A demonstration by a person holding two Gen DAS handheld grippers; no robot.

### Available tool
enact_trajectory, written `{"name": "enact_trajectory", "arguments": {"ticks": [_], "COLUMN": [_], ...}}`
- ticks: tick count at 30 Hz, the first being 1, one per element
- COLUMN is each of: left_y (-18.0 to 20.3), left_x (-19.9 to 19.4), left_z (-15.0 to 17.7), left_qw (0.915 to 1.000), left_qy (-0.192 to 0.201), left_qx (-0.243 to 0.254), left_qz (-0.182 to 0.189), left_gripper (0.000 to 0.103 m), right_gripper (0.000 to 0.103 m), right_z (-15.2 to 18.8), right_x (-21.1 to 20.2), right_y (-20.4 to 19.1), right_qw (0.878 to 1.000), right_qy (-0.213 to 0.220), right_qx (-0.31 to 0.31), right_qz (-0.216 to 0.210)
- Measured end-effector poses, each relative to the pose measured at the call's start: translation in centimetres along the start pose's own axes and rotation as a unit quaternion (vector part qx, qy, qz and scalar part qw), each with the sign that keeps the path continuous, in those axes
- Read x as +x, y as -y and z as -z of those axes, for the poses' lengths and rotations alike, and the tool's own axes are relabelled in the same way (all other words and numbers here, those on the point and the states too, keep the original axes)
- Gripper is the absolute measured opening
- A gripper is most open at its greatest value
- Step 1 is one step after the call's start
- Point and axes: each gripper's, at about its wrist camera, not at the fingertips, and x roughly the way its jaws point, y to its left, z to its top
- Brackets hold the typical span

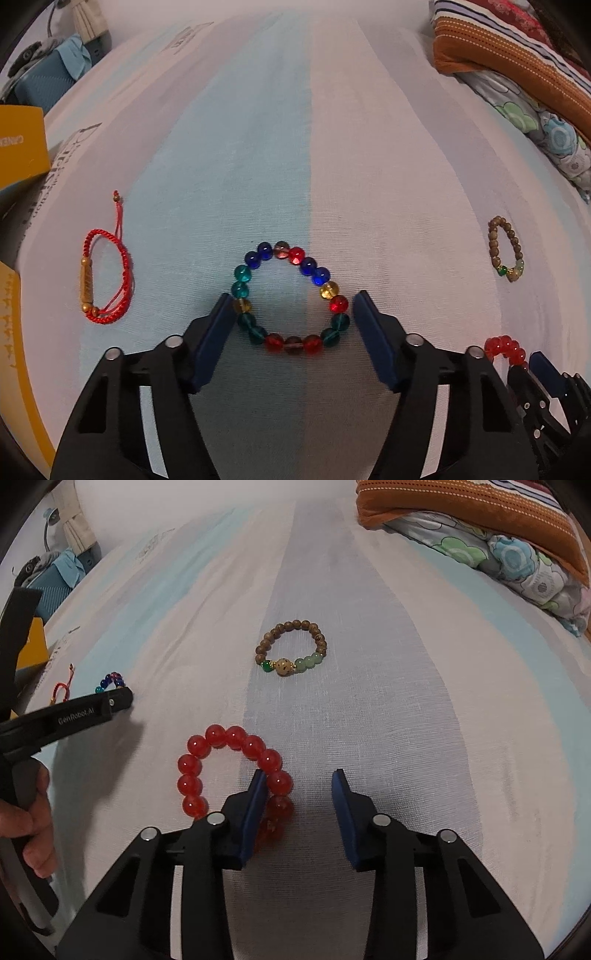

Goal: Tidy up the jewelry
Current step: 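Grasp the red bead bracelet with the right tool while the left grasps the multicolour bead bracelet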

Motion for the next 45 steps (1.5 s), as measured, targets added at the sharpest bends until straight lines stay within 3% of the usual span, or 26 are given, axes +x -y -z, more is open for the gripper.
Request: {"name": "enact_trajectory", "arguments": {"ticks": [5, 13, 34, 36, 45], "left_y": [-0.1, 0.0, -0.8, -0.8, -0.5], "left_x": [-0.2, -0.8, -3.5, -3.9, -6.4], "left_z": [0.1, 0.8, 1.9, 1.8, 1.8], "left_qw": [1.0000, 0.9999, 0.9999, 0.9998, 0.9993], "left_qy": [-0.005, -0.006, 0.008, 0.010, 0.025], "left_qx": [-0.001, 0.010, 0.008, 0.011, 0.018], "left_qz": [-0.002, -0.005, 0.012, 0.016, 0.023], "left_gripper": [0.050, 0.019, 0.019, 0.009, 0.009], "right_gripper": [0.015, 0.013, 0.013, 0.013, 0.013], "right_z": [0.0, 0.1, -0.2, -0.2, 0.0], "right_x": [0.0, -0.3, -2.6, -2.9, -4.5], "right_y": [-0.4, -0.3, 0.4, 0.5, 0.0], "right_qw": [1.000, 1.000, 0.998, 0.998, 0.995], "right_qy": [-0.001, 0.005, 0.044, 0.049, 0.078], "right_qx": [-0.008, -0.010, 0.006, 0.007, 0.006], "right_qz": [-0.002, -0.003, -0.036, -0.040, -0.054]}}
